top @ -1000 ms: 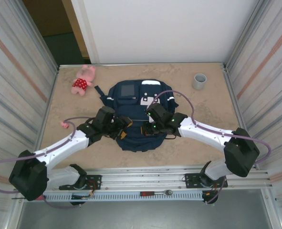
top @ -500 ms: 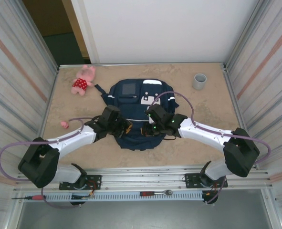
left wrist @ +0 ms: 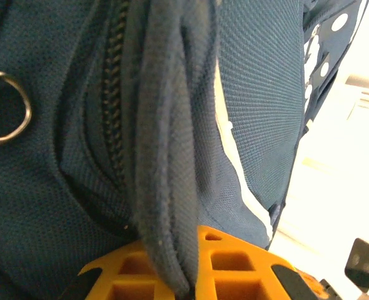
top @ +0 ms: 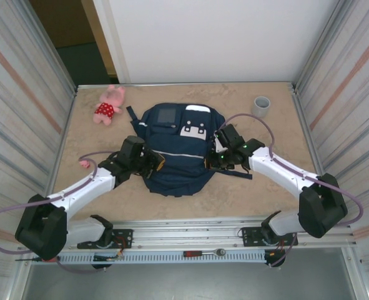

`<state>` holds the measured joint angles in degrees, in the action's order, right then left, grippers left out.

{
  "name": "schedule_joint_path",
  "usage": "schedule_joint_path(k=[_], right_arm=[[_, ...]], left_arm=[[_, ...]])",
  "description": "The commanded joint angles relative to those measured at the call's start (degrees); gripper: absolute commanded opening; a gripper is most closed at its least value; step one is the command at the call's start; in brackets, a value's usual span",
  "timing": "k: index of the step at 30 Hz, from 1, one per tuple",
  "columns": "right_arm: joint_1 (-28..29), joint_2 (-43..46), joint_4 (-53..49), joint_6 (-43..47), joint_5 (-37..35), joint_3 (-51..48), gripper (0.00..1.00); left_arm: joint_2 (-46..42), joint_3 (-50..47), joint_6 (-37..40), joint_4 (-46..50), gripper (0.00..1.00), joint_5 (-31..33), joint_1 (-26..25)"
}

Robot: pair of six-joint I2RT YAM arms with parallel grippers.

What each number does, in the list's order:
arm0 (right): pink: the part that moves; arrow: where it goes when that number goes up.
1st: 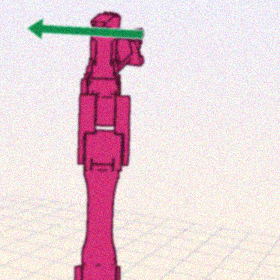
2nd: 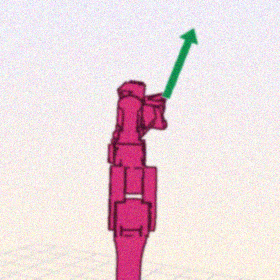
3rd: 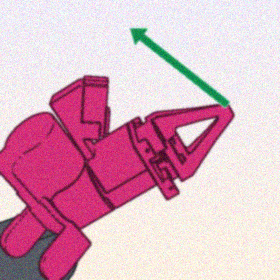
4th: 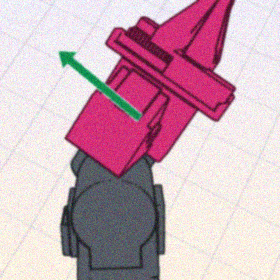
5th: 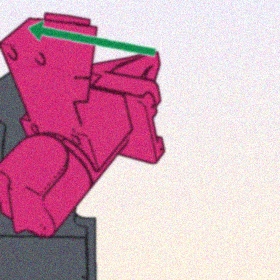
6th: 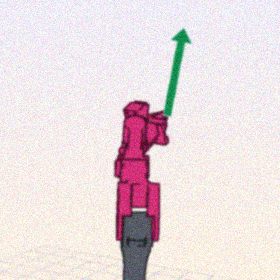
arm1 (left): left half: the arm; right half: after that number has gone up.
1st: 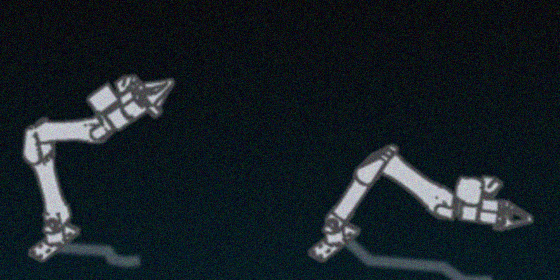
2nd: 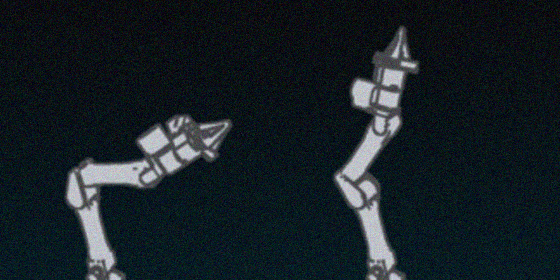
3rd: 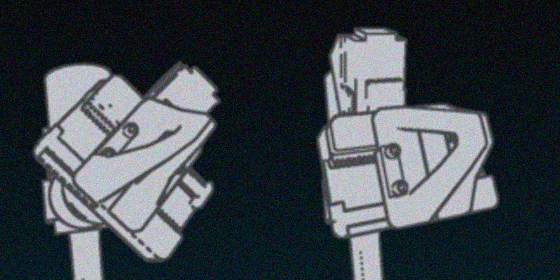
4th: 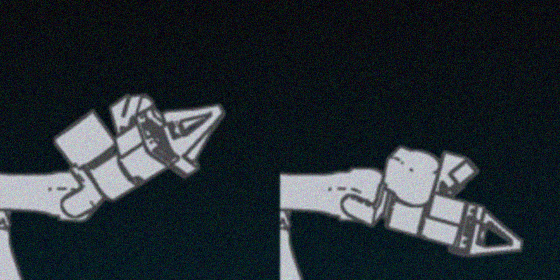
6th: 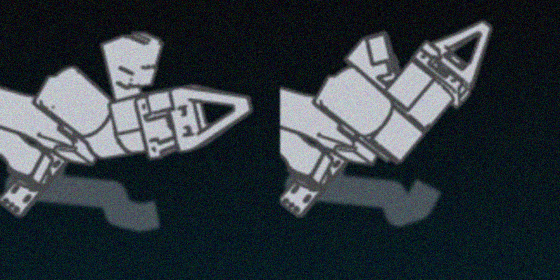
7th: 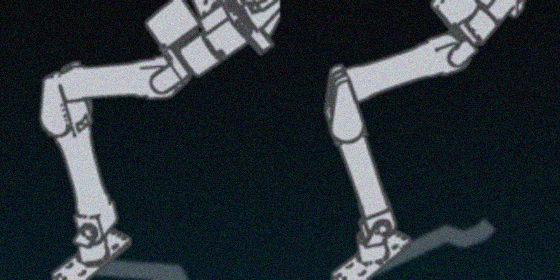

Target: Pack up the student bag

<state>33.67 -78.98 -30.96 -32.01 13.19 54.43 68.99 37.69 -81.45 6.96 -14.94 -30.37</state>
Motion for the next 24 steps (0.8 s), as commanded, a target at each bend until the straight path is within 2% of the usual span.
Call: schedule_joint_path(k=[1, 8, 13, 17, 24], right_arm=[[-3.92, -0.34, -3.49, 2.04, -5.91, 0.84, 0.0], [-6.31, -4.87, 2.78, 0.66, -6.53, 3.11, 0.0], [-8.33, -5.98, 8.68, -2.48, -9.67, 1.06, 0.0], [-8.49, -7.64, 13.69, -2.73, -9.07, 1.08, 0.0], [-10.82, -10.05, 16.11, -3.23, -8.11, 1.68, 0.0]], left_arm=[[-1.01, -0.37, 4.07, 5.2, 0.0, 2.27, 1.81], [0.66, 0.43, 5.91, 6.56, 0.0, -3.45, 1.89], [-1.41, 0.72, 7.68, 9.64, 0.0, -3.92, 1.9], [-3.27, -0.59, 8.02, 11.06, 0.0, -4.04, 1.93], [-3.43, -2.63, 7.44, 9.75, 0.0, -5.12, 1.9]])
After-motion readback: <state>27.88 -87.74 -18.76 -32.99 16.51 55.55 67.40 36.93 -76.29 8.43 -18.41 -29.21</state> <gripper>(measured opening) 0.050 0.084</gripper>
